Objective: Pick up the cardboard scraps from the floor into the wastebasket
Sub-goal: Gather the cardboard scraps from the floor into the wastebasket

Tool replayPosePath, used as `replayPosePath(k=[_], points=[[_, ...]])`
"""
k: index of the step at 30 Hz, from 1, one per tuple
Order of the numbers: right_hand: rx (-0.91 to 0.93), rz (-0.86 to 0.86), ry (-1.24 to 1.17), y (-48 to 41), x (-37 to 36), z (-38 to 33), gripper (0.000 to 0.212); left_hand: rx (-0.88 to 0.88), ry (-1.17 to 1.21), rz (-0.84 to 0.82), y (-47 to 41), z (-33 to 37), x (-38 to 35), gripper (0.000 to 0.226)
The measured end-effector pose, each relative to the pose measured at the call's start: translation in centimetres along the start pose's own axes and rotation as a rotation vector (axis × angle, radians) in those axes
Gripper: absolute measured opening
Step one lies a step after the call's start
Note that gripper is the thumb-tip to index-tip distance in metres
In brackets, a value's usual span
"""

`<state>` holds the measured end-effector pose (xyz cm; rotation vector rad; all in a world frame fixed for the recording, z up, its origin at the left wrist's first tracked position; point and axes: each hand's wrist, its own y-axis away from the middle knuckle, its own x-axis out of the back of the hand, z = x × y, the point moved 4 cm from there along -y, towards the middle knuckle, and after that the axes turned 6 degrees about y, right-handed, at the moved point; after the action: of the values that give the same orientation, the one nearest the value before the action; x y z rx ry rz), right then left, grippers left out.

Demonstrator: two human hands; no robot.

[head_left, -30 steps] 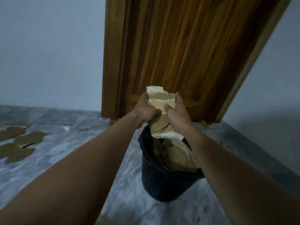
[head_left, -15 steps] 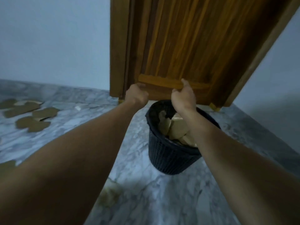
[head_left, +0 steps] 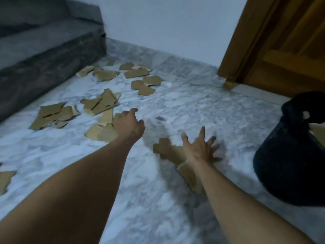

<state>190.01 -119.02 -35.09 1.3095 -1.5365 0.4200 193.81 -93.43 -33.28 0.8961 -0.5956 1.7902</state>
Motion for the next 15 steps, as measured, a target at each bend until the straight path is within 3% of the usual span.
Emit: replayPosePath(k=[4,8,13,15], points=[[0.099,-0.080,0.154,2.0,-8.7,0.7,0.107,0.107,-0.124,0.049,0.5,-5.9,-0.6,0.090],[0.308,-0.017,0.366,-0.2,-11.4,-2.7,0.097,0.199,-0.233,0.005,-1.5,-9.5,-0.2,0.115],[0.445,0.057,0.364,-3.2,-12.5,-7.4,0.086,0.229,-0.303,-0.106,-4.6,-13.4,-0.9,0.109],[0.489,0.080,0.330,-4.5,-13.2,-10.2,0.086,0.196,-0.263,-0.040,-5.2,-14.3,-1.1,0.097]])
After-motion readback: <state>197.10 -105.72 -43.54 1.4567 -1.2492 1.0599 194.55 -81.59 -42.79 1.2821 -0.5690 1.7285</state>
